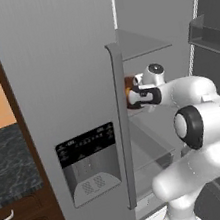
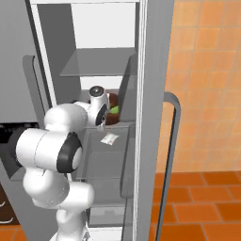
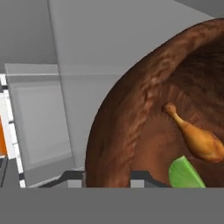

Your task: Pick the chicken drumstick and lemon wedge from their plates and place them in the bowl. Then put the bowl in the fridge.

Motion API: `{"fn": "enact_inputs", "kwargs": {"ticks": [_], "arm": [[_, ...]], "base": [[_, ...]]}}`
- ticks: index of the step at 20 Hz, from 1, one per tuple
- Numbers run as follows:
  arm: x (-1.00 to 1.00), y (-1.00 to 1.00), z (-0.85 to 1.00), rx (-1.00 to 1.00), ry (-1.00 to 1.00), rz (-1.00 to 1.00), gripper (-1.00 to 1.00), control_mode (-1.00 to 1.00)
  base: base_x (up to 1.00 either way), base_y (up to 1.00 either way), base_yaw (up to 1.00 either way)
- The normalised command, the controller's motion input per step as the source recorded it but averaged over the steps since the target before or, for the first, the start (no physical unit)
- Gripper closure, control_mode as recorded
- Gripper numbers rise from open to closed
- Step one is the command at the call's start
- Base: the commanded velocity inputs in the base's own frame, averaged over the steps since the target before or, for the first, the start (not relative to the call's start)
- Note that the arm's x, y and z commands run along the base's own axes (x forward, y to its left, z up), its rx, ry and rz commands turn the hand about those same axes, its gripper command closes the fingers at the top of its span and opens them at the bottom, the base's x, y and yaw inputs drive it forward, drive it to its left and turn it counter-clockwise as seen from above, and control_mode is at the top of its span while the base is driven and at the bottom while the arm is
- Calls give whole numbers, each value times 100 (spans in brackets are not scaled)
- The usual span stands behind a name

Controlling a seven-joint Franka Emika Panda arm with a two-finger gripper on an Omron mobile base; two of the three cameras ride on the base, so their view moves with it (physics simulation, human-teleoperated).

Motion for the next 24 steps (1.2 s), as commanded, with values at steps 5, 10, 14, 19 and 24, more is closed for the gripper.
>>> {"fn": "enact_inputs", "kwargs": {"ticks": [5, 10, 14, 19, 24], "arm": [[42, 6, -15, 0, 0, 0, 100, -100], [13, 2, 0, 0, 0, 0, -100, -100], [0, 0, 0, 0, 0, 0, -100, -100], [-35, 0, 9, 0, -9, -5, -100, -100], [-85, 1, 50, 0, -3, -14, -100, -100]], "base": [[0, 0, 0], [0, 0, 0], [0, 0, 0], [0, 0, 0], [0, 0, 0]]}}
